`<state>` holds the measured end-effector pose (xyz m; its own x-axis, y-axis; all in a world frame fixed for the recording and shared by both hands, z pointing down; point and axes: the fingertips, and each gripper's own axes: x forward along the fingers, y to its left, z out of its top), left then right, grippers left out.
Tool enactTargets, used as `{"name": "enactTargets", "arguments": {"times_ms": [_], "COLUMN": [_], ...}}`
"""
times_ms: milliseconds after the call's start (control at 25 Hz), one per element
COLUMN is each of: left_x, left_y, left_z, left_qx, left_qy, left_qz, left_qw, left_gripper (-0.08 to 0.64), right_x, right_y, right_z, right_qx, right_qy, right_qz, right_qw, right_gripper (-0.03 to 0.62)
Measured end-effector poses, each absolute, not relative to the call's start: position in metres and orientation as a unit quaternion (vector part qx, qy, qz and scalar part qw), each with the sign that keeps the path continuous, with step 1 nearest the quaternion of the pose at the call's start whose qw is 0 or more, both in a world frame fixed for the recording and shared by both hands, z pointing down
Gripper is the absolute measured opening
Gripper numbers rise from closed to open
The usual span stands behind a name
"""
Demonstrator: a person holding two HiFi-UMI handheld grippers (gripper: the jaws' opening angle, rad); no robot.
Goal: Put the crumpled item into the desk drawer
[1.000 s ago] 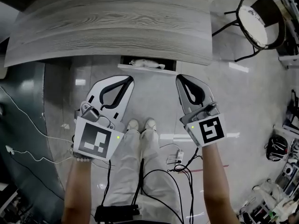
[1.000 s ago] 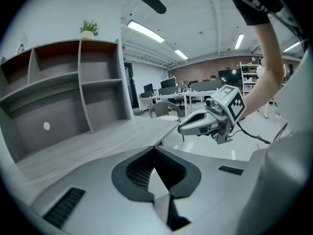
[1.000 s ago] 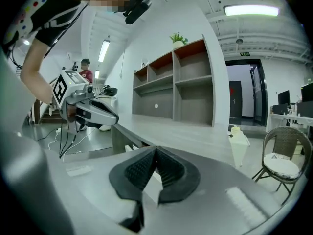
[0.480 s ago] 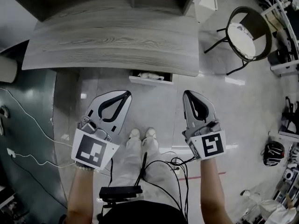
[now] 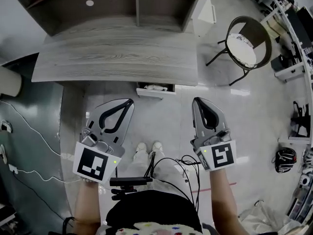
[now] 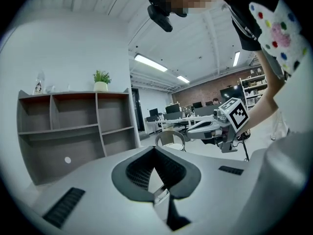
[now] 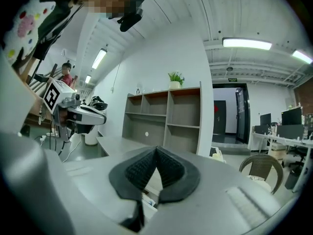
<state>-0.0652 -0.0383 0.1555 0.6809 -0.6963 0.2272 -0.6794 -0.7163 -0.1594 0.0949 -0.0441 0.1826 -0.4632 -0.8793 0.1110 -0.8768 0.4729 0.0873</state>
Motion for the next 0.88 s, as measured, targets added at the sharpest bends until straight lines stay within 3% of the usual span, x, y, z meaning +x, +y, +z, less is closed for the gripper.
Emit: {"name": "enactTargets", "arguments": {"times_ms": [880], "left_x": [-0.097], "left_y": [-0.005], "left_z": [0.115], "left_qx": [-0.901], "left_qy": [0.421], "left_qz": [-0.102], "left_qw": [0.024], "left_gripper": [0.006], "right_x": [0.093], "right_y": [0.001], "right_z": [0.128], "right_qx": [0.532], "right_qy": [-0.846], "right_qz": [-0.012], "right_qw": [0.037], "right_gripper": [0.009]}}
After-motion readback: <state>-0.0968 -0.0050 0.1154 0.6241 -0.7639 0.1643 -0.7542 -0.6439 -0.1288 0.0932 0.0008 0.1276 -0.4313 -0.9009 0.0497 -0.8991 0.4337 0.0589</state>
